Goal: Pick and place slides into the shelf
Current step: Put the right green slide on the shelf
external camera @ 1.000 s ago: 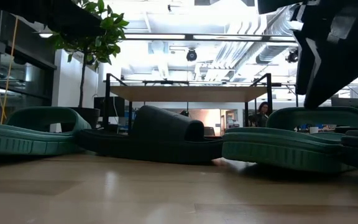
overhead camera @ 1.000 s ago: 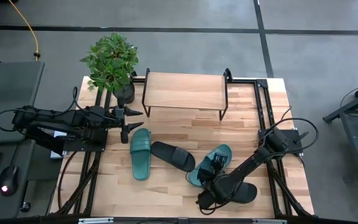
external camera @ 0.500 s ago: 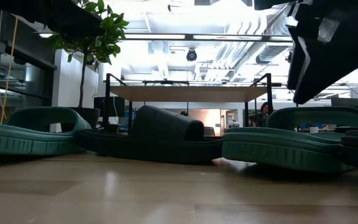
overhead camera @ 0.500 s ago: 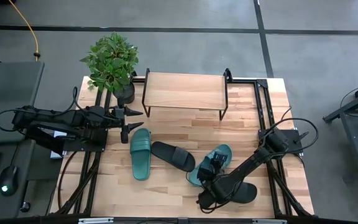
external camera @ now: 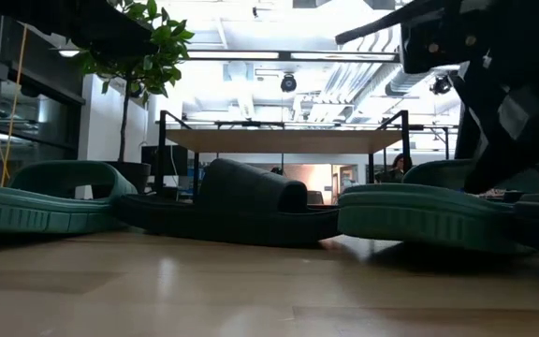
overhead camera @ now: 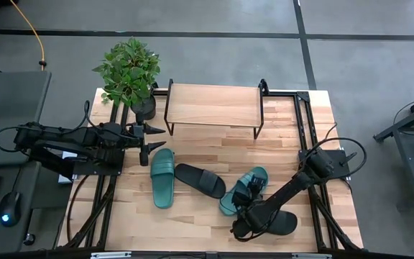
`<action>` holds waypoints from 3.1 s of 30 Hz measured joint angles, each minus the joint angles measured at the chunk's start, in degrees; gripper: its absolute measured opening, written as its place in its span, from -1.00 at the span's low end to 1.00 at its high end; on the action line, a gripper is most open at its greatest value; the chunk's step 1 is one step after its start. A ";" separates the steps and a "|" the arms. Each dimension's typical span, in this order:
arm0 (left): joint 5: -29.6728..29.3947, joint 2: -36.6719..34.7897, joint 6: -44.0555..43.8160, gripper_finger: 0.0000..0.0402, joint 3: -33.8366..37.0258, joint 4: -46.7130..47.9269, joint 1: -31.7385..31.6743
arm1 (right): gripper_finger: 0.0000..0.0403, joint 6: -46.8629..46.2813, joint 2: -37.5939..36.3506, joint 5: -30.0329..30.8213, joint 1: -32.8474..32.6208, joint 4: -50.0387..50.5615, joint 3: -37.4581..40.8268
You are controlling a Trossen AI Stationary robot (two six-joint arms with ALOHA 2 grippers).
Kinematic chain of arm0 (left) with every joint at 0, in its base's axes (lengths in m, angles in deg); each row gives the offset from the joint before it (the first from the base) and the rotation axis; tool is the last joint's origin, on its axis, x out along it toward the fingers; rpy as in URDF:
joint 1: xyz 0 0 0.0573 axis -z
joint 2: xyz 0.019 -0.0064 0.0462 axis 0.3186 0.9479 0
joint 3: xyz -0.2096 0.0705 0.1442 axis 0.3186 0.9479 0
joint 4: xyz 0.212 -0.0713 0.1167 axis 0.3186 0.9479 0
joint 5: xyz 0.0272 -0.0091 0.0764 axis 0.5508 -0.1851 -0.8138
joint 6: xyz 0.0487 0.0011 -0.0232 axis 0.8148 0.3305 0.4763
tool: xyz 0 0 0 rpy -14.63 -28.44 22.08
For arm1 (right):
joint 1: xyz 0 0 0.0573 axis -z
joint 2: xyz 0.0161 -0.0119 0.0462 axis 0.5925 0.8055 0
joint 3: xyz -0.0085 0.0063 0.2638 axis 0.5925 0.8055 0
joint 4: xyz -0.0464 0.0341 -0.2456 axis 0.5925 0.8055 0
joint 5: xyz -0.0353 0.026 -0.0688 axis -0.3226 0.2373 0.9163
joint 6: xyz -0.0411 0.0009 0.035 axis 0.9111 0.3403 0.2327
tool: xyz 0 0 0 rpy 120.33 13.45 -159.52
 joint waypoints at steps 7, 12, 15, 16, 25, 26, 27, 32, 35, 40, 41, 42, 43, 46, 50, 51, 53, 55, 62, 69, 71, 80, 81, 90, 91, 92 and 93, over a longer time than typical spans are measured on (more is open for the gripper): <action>0.01 0.00 0.00 -0.06 -0.01 0.11 0.00 | -0.16 -1.82 0.00 0.34 0.51 2.12 0.00; 0.00 0.00 0.00 -0.06 0.00 0.13 0.00 | -0.16 -1.92 0.00 0.43 0.50 2.05 0.00; 0.02 0.00 0.00 -0.06 0.00 0.15 0.00 | -0.20 -2.41 0.00 -0.02 0.53 2.03 0.00; 0.02 0.00 0.00 -0.06 -0.01 0.15 0.00 | -0.24 -2.76 0.00 -0.45 0.66 2.03 0.00; 0.02 0.00 0.00 -0.06 0.00 0.20 0.00 | -0.90 -3.03 0.00 -0.85 1.16 2.32 0.00; 0.02 0.00 0.00 -0.06 0.00 0.20 0.00 | -0.95 -2.88 0.00 -0.19 1.16 2.36 0.00; 0.02 0.00 -0.01 -0.06 -0.01 0.20 0.00 | -0.96 -2.86 0.00 0.29 1.16 2.38 0.00; 0.02 0.00 -0.01 -0.06 -0.01 0.20 0.00 | -0.94 -3.12 0.00 2.23 1.16 2.39 0.00; 0.02 0.00 -0.02 -0.06 -0.02 0.20 0.00 | -0.98 -2.77 0.00 3.09 1.21 3.00 0.00; 0.02 0.00 -0.02 -0.06 0.00 0.21 0.00 | -0.99 -4.23 -0.97 4.84 1.29 4.75 0.00; 0.02 0.00 -0.02 -0.06 0.00 0.22 0.00 | -0.99 -4.23 -1.28 5.69 1.29 5.17 0.00; 0.02 0.00 0.00 -0.06 -0.02 0.36 0.00 | -0.99 -4.26 -1.61 6.23 1.29 5.36 0.00; 0.02 0.01 0.00 -0.06 0.00 0.43 0.02 | -0.99 -4.35 -2.00 6.69 1.30 5.33 0.00; 0.02 0.00 0.00 -0.06 -0.02 0.46 0.02 | -0.99 -4.37 -3.46 8.60 1.53 5.38 0.00; 0.02 0.00 0.00 -0.06 -0.02 0.46 0.00 | -1.00 -4.22 -5.75 11.34 1.57 5.80 0.00; 0.02 0.00 0.00 -0.06 -0.02 0.46 0.00 | -1.00 -4.23 -6.31 11.92 1.57 5.91 0.00; 0.02 0.00 0.00 -0.06 0.00 0.46 0.02 | -1.00 -4.22 -7.57 12.71 1.56 6.44 0.00; 0.02 0.01 0.00 -0.06 -0.01 0.46 0.00 | -1.00 -4.09 -8.61 13.76 1.55 6.80 0.00; 0.02 0.01 0.00 -0.06 0.00 0.46 0.00 | -1.00 2.93 -11.35 17.35 1.53 6.50 -0.02; 0.02 0.00 0.00 -0.06 -0.02 0.44 0.00 | -1.00 5.78 -14.41 20.95 1.53 5.91 -0.02; 0.02 0.02 0.00 -0.06 -0.02 0.44 0.00 | -1.00 6.78 -15.52 22.12 1.52 5.76 -0.02; -1.36 0.00 0.02 -0.06 0.00 0.44 0.00 | -1.00 13.90 -19.94 27.02 1.64 4.12 -0.02; -1.38 0.02 0.02 -0.06 0.00 0.44 0.00 | -1.00 14.91 -20.54 27.26 1.76 3.85 -0.02; -1.49 0.02 0.00 -0.06 -0.01 0.42 0.02 | -1.00 23.86 -29.12 30.54 2.97 1.55 -0.02; -1.49 0.02 0.01 -0.06 -0.02 0.39 0.02 | -1.00 25.25 -30.21 30.55 3.17 1.12 -0.02; -1.49 0.00 0.01 -0.06 -0.01 0.39 0.00 | -1.00 26.56 -31.33 30.58 3.58 0.63 -0.02; -1.49 0.00 0.00 -0.06 0.00 0.39 0.00 | -1.00 27.82 -32.43 30.78 4.05 0.08 -0.02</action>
